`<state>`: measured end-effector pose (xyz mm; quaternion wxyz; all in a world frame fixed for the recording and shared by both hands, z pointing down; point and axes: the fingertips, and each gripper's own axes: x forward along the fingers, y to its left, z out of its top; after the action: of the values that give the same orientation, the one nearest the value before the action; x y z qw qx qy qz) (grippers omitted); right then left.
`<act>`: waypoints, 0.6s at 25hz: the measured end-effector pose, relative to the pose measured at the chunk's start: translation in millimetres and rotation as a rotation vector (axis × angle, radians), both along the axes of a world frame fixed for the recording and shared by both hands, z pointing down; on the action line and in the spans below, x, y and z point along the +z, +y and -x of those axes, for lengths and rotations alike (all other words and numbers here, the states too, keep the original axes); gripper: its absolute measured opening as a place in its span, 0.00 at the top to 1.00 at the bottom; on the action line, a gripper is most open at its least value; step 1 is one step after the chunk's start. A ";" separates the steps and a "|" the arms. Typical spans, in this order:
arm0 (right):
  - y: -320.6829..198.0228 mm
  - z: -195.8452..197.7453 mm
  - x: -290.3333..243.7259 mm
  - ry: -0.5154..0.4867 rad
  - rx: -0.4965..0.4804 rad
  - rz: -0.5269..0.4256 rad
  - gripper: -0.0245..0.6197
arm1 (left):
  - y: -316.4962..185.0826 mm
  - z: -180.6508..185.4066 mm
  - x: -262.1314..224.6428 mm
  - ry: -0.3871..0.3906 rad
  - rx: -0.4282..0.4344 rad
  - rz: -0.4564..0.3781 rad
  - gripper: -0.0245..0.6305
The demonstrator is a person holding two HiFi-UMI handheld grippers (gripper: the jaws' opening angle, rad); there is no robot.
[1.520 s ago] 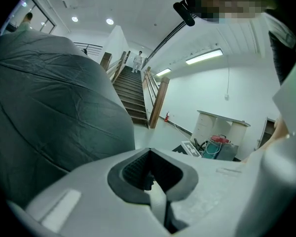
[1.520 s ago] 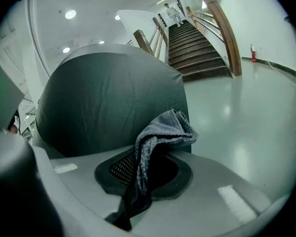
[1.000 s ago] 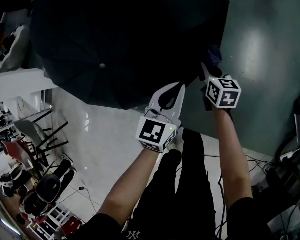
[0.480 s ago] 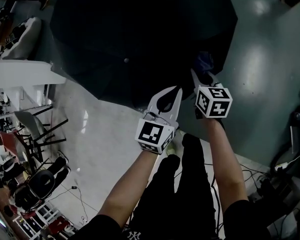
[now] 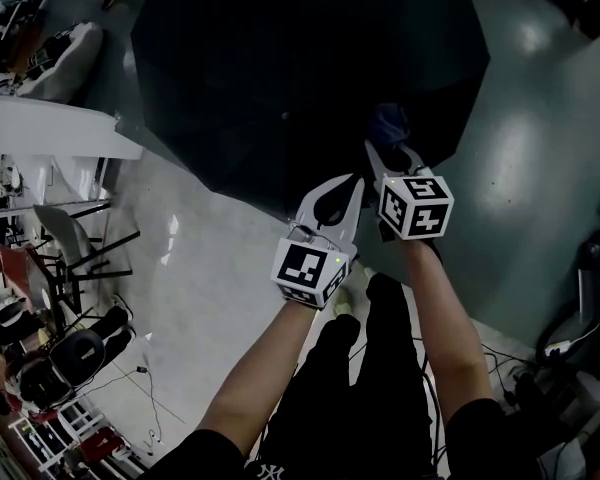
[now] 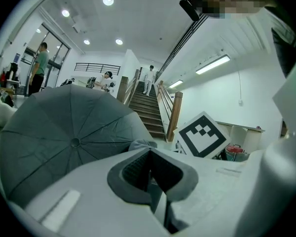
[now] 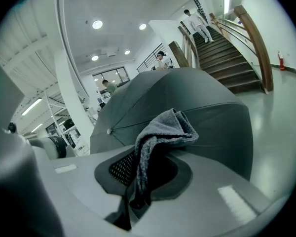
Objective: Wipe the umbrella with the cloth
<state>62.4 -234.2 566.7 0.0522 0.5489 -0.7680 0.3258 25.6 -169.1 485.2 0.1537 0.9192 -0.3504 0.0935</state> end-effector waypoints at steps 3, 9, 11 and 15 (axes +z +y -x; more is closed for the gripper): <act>-3.0 15.0 -9.8 -0.032 -0.033 -0.020 0.84 | 1.9 7.3 -5.0 0.004 -0.010 -0.003 0.96; -4.4 31.3 -27.1 -0.064 -0.080 -0.062 0.84 | 0.9 15.8 -12.4 0.004 -0.022 -0.012 0.96; -1.4 31.1 -31.3 -0.074 -0.093 -0.072 0.84 | 1.6 13.9 -15.5 0.003 -0.023 -0.016 0.96; 1.3 34.0 -41.5 -0.123 -0.132 -0.098 0.84 | 0.2 8.9 -25.4 0.010 -0.025 -0.029 0.96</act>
<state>28.4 -232.9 525.2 -0.0007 0.4780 -0.8193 0.3166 16.7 -168.8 459.8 0.1431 0.9172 -0.3626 0.0820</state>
